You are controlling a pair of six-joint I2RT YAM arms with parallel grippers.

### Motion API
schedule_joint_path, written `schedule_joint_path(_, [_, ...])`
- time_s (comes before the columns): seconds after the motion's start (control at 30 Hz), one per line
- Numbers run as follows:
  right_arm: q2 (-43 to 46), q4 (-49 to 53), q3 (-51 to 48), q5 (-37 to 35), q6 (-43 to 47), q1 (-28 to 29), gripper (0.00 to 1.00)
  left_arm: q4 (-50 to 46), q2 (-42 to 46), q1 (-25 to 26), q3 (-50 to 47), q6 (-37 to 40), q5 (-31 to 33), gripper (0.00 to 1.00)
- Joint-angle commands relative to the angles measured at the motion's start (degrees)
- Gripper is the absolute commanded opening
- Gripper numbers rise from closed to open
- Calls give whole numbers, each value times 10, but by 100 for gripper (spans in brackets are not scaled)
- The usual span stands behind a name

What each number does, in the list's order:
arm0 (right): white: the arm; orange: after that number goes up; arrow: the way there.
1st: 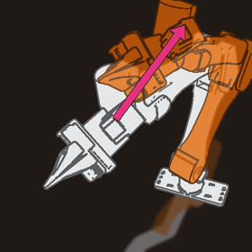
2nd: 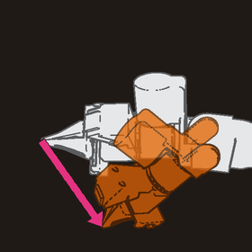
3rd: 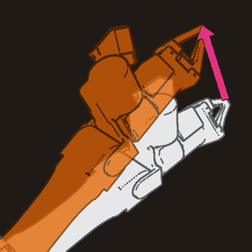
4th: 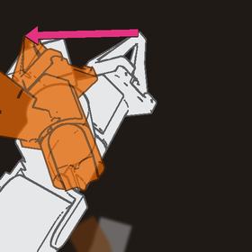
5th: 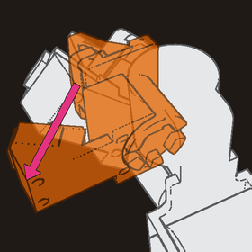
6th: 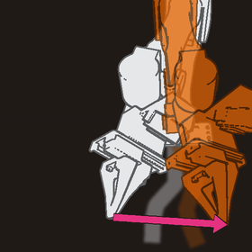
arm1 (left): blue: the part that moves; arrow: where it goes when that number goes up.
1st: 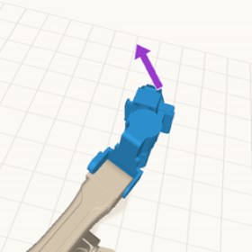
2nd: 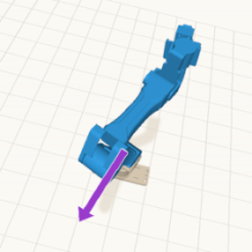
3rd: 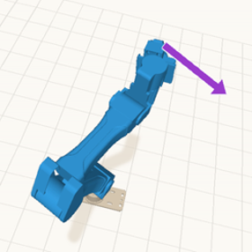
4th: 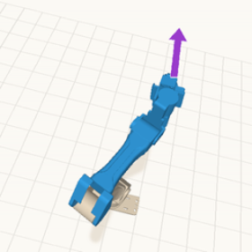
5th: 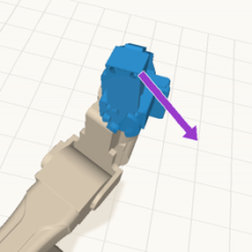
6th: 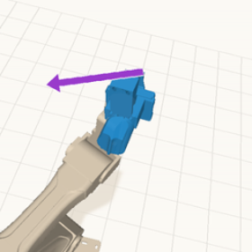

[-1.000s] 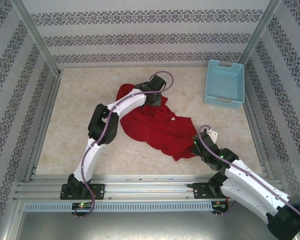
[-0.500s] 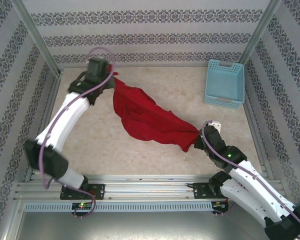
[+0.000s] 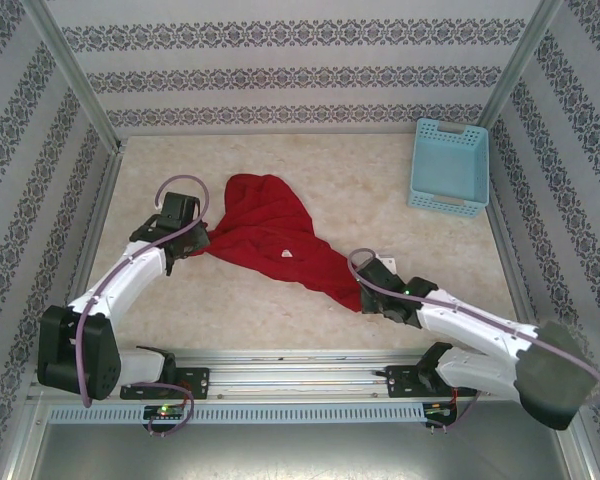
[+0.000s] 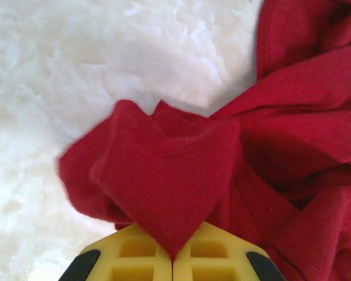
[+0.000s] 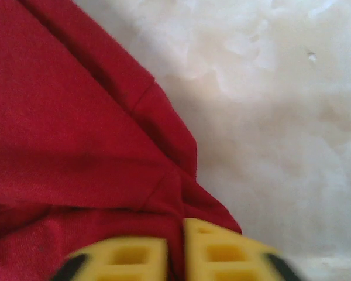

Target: Fold the inside-out t-shirt

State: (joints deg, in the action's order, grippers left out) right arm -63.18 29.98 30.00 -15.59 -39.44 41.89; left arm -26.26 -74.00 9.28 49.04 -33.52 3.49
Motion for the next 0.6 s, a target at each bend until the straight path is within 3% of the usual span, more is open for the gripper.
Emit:
schedule_joint_path(0.0, [-6,6,29,3,5,4,41,49,31,-6,-31,-22,-9,0])
schedule_joint_path(0.23, [28,-44,70,30,99,-2,68,62,65,-7,-87,-31,-6,0])
schedule_joint_path(0.57, [-170,-142,162,124,151,-56,79,66,74,-9,-94,-24,-6,0])
